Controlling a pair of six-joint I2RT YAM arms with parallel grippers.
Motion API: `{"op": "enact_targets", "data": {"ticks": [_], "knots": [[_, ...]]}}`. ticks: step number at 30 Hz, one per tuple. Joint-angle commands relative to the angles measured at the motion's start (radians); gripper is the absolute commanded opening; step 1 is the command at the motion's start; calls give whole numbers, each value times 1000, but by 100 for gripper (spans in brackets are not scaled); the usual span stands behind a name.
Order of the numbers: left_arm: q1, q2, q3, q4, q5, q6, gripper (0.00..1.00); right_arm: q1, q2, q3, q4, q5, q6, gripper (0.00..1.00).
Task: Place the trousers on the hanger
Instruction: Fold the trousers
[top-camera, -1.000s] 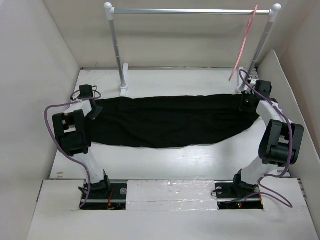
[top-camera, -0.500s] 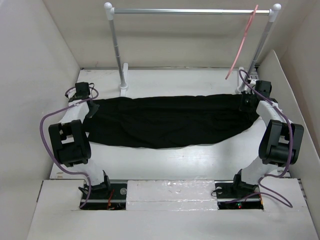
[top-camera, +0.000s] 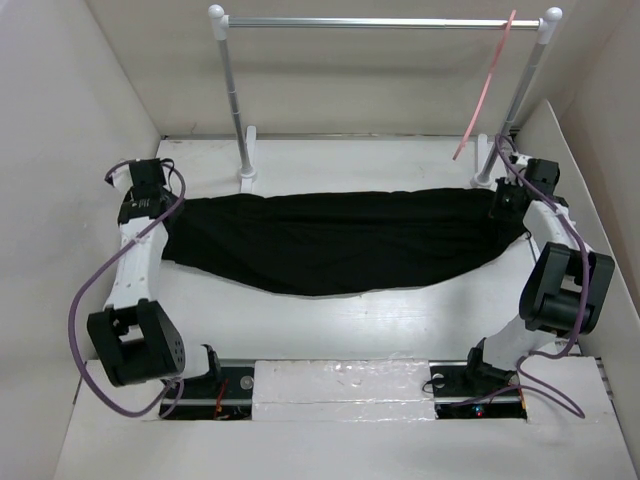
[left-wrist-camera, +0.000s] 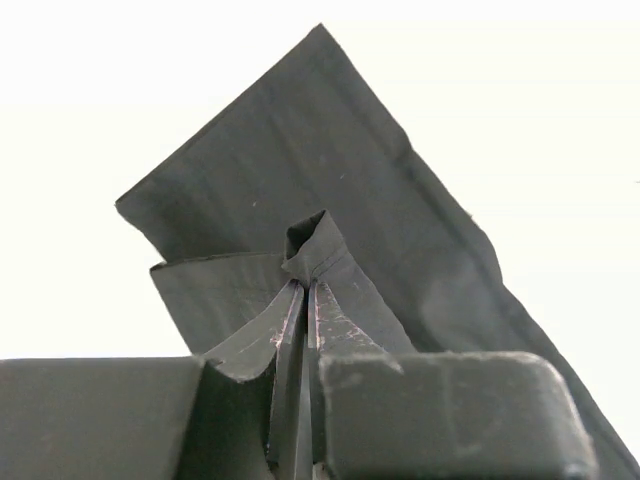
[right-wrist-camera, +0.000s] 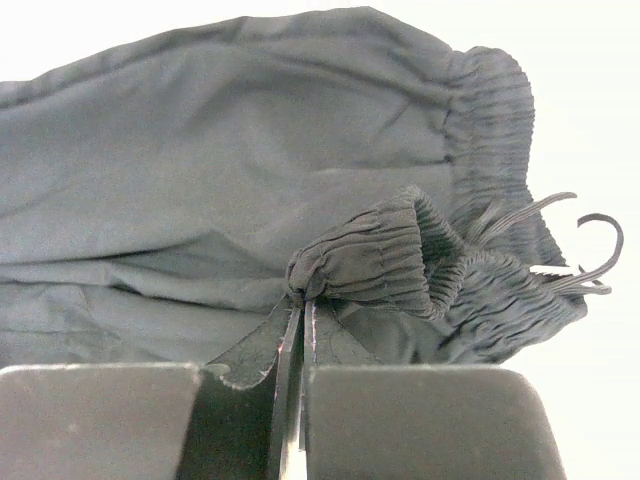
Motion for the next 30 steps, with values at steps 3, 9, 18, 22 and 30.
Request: {"op": "enact_targets", "data": {"ticks": [3,9,18,22,30], "knots": [[13,-49,41,-27,-49,-10,0,-15,-37,83,11,-39,30,0],[38,5,79,17,-86,-16,0,-46,-23,138,26,-30,45,0],[38,109,161,53,-161,-45,0,-130,5,157,70,-73,48,0],[38,111,155,85,-196,-50,0,-158,35,173,107,-96,62,0],[47,227,214,129,-184,-56,0,-169,172,325,93,-110,63,0]]}}
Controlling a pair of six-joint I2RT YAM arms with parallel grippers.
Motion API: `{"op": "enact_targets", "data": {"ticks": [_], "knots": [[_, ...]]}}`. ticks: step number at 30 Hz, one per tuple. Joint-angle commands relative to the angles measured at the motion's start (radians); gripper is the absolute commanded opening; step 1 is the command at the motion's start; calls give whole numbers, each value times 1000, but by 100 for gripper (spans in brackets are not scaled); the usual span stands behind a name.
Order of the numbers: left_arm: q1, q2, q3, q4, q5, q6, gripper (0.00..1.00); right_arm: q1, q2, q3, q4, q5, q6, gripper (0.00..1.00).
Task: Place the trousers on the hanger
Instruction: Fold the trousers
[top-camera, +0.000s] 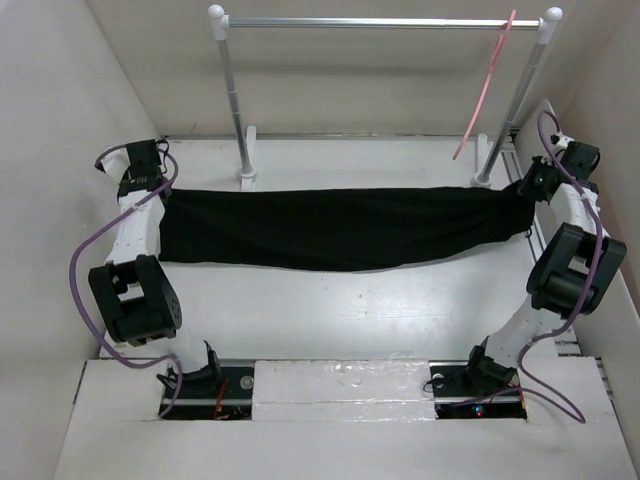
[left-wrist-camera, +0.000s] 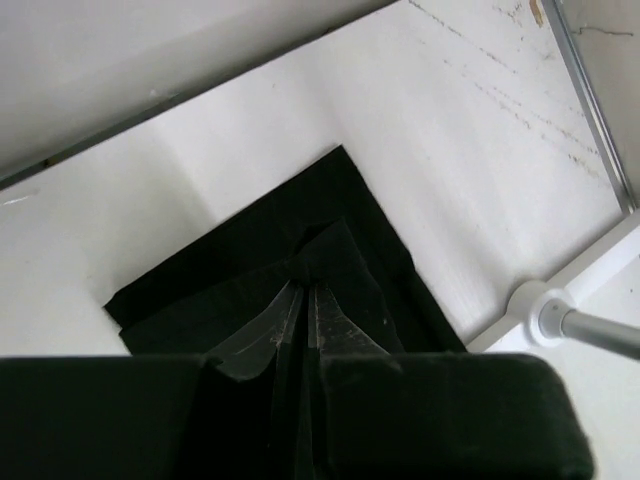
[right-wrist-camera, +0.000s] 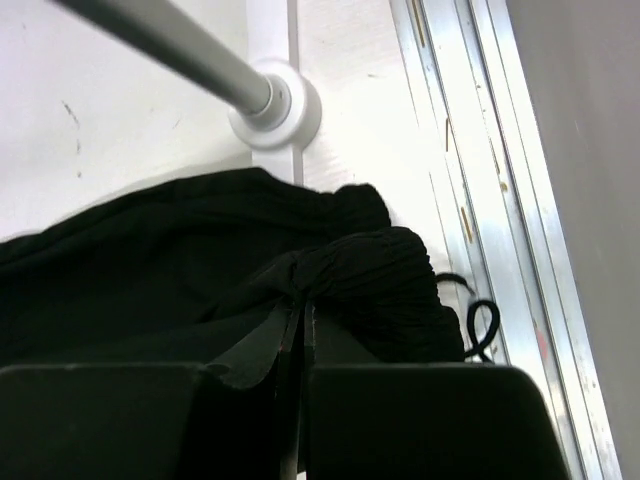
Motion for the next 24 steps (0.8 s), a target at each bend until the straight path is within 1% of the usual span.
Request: {"op": "enact_targets", "data": {"ticks": [1,2,6,8,10,11,13,14,16,17,18,19,20,21,22,23,24], "knots": [[11,90,80,50,-29,-7,0,-3,46,115,74,-20,2,0],[11,113,115,49,-27,-8,0,-3,64,132,79,-29,30,0],[11,211,175,79,-15,-10,0,-3,170,219,76,-45,35,0],[11,267,207,87,-8,-10,0,6,196,257,76,-54,39,0],[1,329,230,85,-6,3,0,17,228,276,77,-57,44,0],[-11,348,267,78,-4,3,0,26,238,288,79,-57,42,0],[-21,392,298,61,-3,22,0,37,251,291,92,-57,48,2],[-22,402,321,61,5,32,9,37,255,291,94,-63,52,15],[-31,413,346,44,23,42,14,48,252,290,111,-75,50,40],[-31,410,362,38,34,64,33,48,238,287,114,-95,49,64],[-31,394,367,26,37,75,47,48,223,270,114,-106,48,73],[-22,384,369,9,37,84,57,48,204,253,118,-115,50,78],[-22,370,367,-8,35,87,69,48,151,235,125,-128,52,87],[-11,327,353,-40,39,87,73,48,117,209,128,-131,53,88],[4,295,332,-50,46,82,74,48,80,151,131,-132,55,90],[4,258,245,-51,67,76,74,57,39,118,140,-135,56,91],[17,171,193,-27,77,63,74,70,-50,75,149,-131,61,91]]}}
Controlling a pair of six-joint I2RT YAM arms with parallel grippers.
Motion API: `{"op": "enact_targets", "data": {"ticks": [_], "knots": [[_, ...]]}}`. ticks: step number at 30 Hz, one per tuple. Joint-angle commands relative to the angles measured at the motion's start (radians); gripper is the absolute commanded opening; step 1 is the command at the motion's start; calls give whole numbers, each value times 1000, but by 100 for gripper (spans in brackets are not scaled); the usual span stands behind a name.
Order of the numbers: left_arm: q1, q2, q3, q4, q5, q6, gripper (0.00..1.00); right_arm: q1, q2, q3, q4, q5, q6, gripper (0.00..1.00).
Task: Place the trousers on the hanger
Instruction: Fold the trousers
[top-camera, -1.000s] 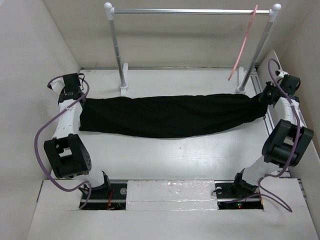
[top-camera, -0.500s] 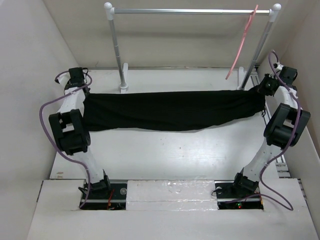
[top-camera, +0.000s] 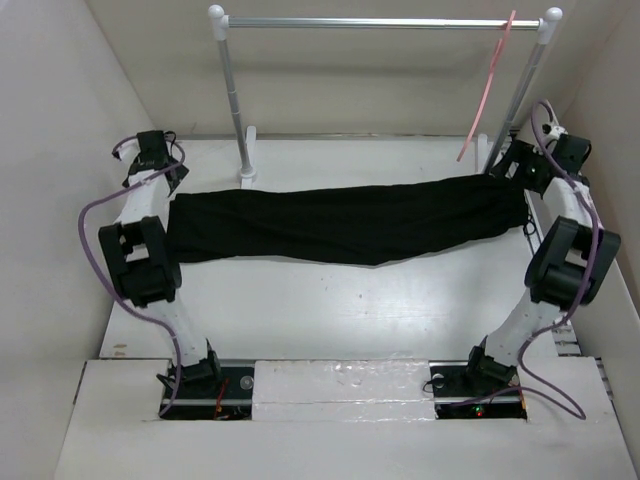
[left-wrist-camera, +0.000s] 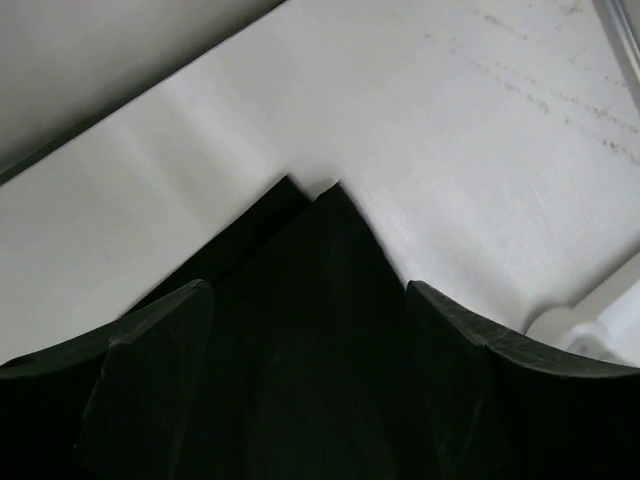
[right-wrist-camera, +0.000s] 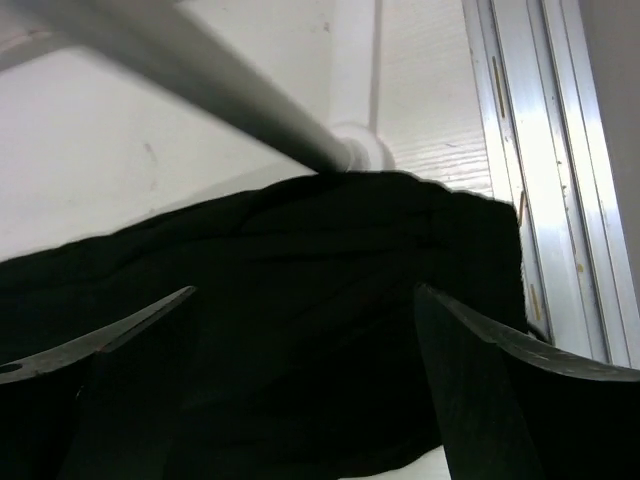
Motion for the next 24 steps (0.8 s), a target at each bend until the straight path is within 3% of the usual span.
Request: {"op": "enact_targets", "data": {"ticks": [1,3,4,5,6,10,13,14,16,17,21,24], "knots": [[31,-240,-149,-28,20,-6,74,33,-231,-150,111,-30,27,90],[31,-367,-330,-9,55,-68,71,90,-360,-254,151,-13,50,70],[31,-409,-390,1,72,-90,71,116,-395,-301,185,-1,72,46],[31,-440,-509,20,113,-115,69,146,-429,-385,196,17,82,5],[31,-495,-554,38,132,-141,69,177,-454,-418,207,21,87,0],[31,-532,-689,67,210,-240,67,332,-529,-503,213,24,96,0],[31,-497,-712,60,235,-274,67,403,-554,-498,141,11,34,32],[31,-487,-725,63,242,-294,67,414,-577,-496,116,14,21,49],[31,-477,-745,81,255,-311,67,423,-609,-533,87,17,-12,63],[31,-471,-775,112,264,-332,67,423,-664,-570,72,30,-22,75],[31,-451,-807,138,264,-349,65,397,-704,-627,26,44,-39,80],[31,-415,-818,152,259,-357,57,348,-727,-660,15,31,-39,80]]}}
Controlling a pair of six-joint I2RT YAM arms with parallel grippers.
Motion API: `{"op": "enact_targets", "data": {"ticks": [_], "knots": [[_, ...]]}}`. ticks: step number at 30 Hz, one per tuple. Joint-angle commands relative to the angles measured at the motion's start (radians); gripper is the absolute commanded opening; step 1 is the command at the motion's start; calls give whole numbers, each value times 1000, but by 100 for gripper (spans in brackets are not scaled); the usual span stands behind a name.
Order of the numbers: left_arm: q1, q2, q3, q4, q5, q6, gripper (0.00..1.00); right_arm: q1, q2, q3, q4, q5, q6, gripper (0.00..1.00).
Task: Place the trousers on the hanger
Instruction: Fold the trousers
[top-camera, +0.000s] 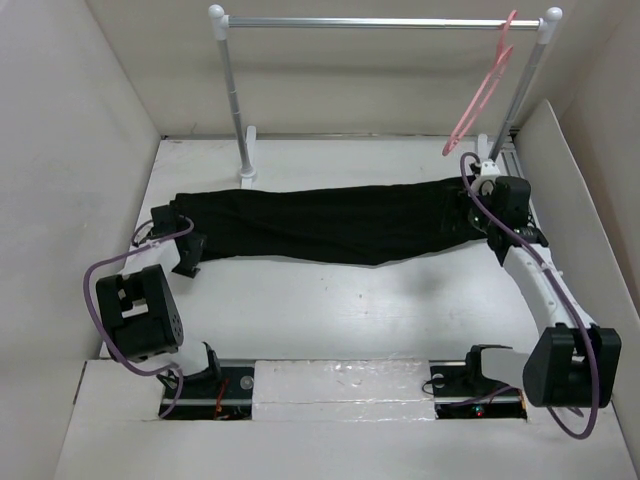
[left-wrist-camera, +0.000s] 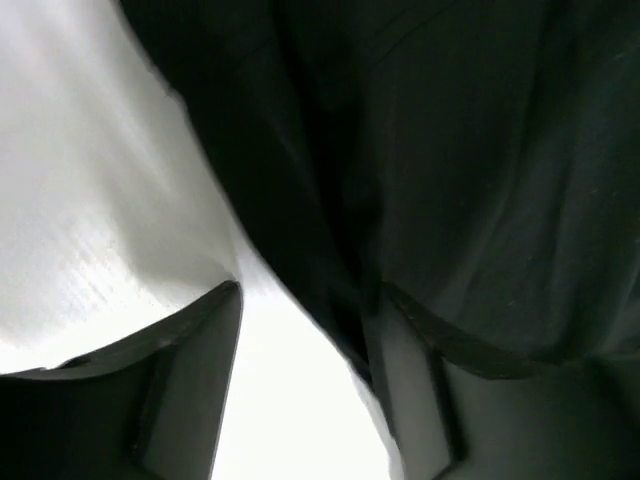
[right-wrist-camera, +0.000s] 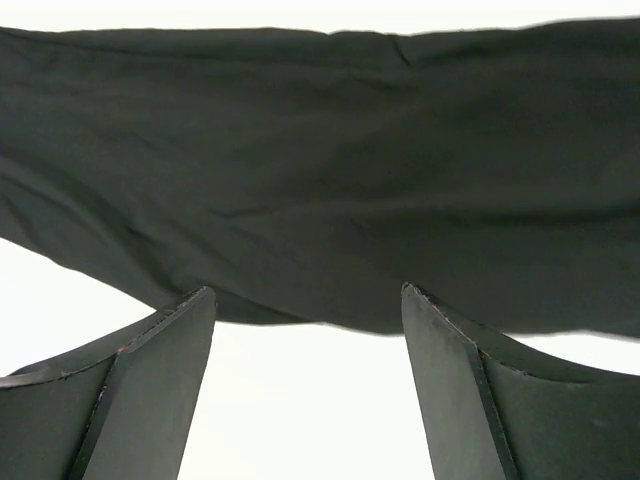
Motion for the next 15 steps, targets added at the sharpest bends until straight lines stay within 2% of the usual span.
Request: {"op": "enact_targets", "data": {"ticks": [1,3,4,5,10,15], "knots": [[0,36,-11,45,1,-34,51,-58,-25,-29,-24,6,-24,80],[0,68,-9,61,-21,-20,30,-118,-16,-56,-23,8,-25,83],[0,82,11,53,-37,-11,8,-146,-8,-70,-15,5,-13,85],[0,94,29,30,-63,-3,0,-175,2,-101,-6,-6,-4,87],[0,114,94,-10,-142,89,0,-380,164,-161,133,-86,59,95],[9,97,115,-13,-194,137,0,-439,338,-153,314,-135,159,98]]}}
